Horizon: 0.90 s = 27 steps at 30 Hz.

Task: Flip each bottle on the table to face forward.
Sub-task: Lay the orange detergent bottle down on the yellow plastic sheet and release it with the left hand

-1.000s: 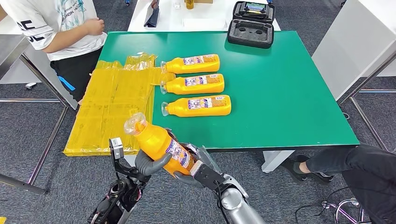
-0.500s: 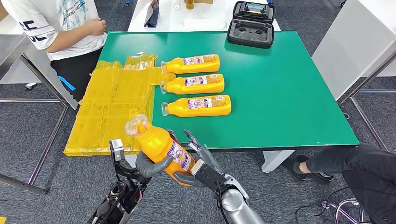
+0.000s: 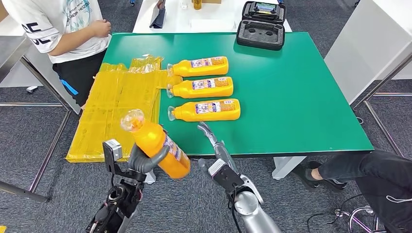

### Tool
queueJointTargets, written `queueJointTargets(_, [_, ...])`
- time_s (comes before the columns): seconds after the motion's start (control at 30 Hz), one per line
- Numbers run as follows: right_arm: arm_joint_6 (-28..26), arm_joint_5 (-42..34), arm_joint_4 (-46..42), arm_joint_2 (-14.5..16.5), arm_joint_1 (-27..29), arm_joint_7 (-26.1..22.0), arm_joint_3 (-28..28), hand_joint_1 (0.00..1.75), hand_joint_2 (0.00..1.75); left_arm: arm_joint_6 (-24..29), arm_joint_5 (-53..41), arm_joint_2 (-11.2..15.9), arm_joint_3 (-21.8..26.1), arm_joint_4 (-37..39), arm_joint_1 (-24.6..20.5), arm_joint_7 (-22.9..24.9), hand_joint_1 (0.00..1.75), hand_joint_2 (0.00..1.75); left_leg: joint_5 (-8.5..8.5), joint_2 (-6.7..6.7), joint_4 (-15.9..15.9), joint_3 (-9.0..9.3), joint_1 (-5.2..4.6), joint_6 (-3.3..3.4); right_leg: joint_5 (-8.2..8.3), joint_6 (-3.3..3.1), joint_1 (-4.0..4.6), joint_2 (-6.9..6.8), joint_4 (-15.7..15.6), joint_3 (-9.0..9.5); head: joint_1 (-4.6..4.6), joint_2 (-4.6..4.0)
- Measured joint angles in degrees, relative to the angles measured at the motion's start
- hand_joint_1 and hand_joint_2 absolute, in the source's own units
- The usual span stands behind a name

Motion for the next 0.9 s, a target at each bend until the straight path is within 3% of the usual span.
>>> queueJointTargets(0.4, [-0.35, -2.38, -0.67, -1.29, -1.25, -0.86, 2.23, 0.00, 0.00, 12.52, -3.59, 1.68, 5.18, -5.63, -0.84, -1.92, 1.75, 1.75, 0.00, 0.00, 0.00, -0.01, 0.02, 0.00, 0.00, 0.00, 0.01, 0.00, 0.01, 0.00, 0.01, 0.00])
queueJointTargets(0.53, [-0.26, -3.34, -0.67, -1.39, -1.65, -1.49, 2.56, 0.00, 0.00, 17.72, -11.45, 3.63, 6.59, -9.39, -1.56, -0.22, 1.75, 1.75, 0.01, 0.00, 0.00, -0.01, 0.03, -0.01, 0.00, -0.01, 0.02, 0.00, 0.01, 0.00, 0.01, 0.00])
queueJointTargets(0.67, [-0.26, -5.89, -0.67, -1.37, -2.07, -2.76, 2.54, 0.00, 0.00, 25.19, -25.28, 7.06, 6.84, -10.40, -4.71, 2.91, 1.75, 1.75, 0.04, 0.00, 0.00, 0.01, 0.04, -0.02, 0.00, -0.01, 0.02, 0.00, 0.02, 0.00, 0.01, 0.00])
queueJointTargets(0.8, [-0.36, -8.14, -0.86, -1.35, -1.76, -3.46, 2.51, 0.00, 1.75, 27.40, -36.23, 10.74, 6.58, -7.99, -9.12, 5.96, 1.75, 1.75, 0.07, 0.00, 0.00, 0.04, 0.04, -0.03, 0.01, -0.01, 0.02, 0.00, 0.02, 0.00, 0.02, 0.00])
queueJointTargets(0.9, [0.13, -8.51, -1.74, -1.29, -0.77, -3.48, 2.36, 0.00, 1.75, 27.99, -45.43, 13.07, 5.19, -3.84, -12.89, 9.32, 1.75, 1.75, 0.07, 0.00, 0.00, 0.04, 0.03, -0.03, 0.01, -0.01, 0.02, 0.00, 0.03, 0.00, 0.02, 0.00])
